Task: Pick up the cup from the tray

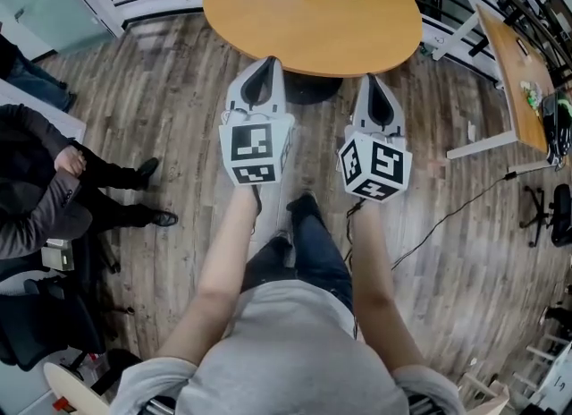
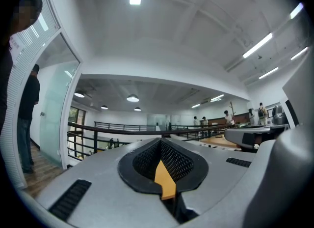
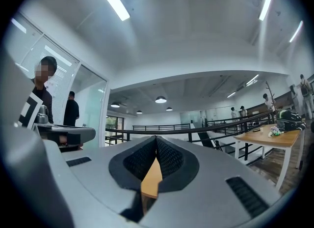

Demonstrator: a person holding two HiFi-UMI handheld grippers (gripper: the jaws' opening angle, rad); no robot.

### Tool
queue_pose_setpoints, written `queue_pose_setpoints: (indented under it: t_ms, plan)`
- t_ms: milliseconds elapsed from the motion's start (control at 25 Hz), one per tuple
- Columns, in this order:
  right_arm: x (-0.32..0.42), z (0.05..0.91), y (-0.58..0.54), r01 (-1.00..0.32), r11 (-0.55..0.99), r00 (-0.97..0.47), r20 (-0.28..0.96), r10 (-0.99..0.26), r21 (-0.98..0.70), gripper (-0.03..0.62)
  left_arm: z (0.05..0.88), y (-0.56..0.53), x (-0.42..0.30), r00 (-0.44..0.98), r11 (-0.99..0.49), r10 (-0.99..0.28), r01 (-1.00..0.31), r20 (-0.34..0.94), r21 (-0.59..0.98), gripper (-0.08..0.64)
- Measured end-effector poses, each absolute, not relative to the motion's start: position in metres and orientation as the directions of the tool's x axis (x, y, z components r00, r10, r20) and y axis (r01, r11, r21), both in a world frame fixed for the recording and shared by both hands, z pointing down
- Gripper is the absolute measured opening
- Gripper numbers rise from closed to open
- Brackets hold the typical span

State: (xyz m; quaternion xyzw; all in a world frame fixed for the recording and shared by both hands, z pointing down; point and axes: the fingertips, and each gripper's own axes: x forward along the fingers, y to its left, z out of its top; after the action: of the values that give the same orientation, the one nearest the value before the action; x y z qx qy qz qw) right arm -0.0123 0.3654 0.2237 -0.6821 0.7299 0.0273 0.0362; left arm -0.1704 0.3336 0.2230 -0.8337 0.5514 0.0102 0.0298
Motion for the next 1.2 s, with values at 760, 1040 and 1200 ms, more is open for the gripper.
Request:
queue_pose_setpoints:
  t_ms: [760, 1040, 1200]
  plan:
    - [0.036, 0.230, 0.200, -0.990, 0.139, -0.138, -0.077, -0.987, -0.010, 0.006, 0.230, 0.177, -0.118, 0.334, -0.333, -0.942, -0.942, -0.023, -0.040, 0.006]
    - [0.056, 0.227, 0.155, -0.988, 0.156, -0.154, -0.078, -0.985, -0.021, 0.006, 0.224, 0.136, -0.103, 0.308, -0.307, -0.951, -0.951, -0.023, -0.042, 0.006]
    - [0.059, 0.227, 0.138, -0.987, 0.158, -0.156, -0.080, -0.984, -0.016, 0.006, 0.226, 0.119, -0.095, 0.315, -0.314, -0.949, -0.948, -0.019, -0.053, 0.006]
